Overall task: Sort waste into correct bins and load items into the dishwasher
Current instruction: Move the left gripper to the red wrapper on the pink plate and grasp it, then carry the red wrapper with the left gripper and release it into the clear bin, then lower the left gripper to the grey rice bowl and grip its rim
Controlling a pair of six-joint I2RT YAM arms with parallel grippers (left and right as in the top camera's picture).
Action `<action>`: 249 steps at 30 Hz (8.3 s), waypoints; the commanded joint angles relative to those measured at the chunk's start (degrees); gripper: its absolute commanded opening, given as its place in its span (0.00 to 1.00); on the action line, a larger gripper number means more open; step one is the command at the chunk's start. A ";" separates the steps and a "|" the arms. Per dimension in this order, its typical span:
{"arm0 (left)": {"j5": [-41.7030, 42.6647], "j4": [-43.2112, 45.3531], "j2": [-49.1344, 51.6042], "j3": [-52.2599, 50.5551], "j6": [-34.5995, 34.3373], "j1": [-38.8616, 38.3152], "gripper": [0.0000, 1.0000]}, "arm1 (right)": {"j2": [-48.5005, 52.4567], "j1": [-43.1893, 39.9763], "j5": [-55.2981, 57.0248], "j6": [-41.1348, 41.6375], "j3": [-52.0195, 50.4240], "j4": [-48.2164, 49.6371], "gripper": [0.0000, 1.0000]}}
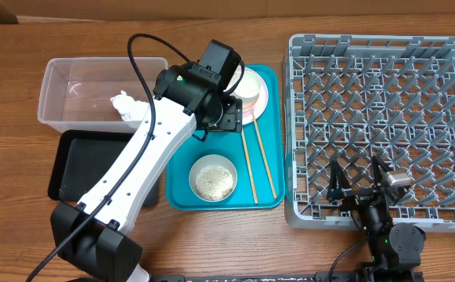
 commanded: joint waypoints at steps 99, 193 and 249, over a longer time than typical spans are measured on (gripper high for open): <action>-6.54 1.44 14.05 6.38 6.49 37.46 0.76 | -0.68 -0.17 0.04 -0.26 -0.61 0.33 1.00; -6.51 7.63 -8.90 -14.58 -10.95 -13.51 0.82 | -0.68 -0.17 0.04 -0.28 -0.61 0.33 1.00; -8.63 26.84 -3.21 -37.62 -11.69 -14.53 0.04 | -0.68 -0.17 0.04 -0.28 -0.61 0.33 1.00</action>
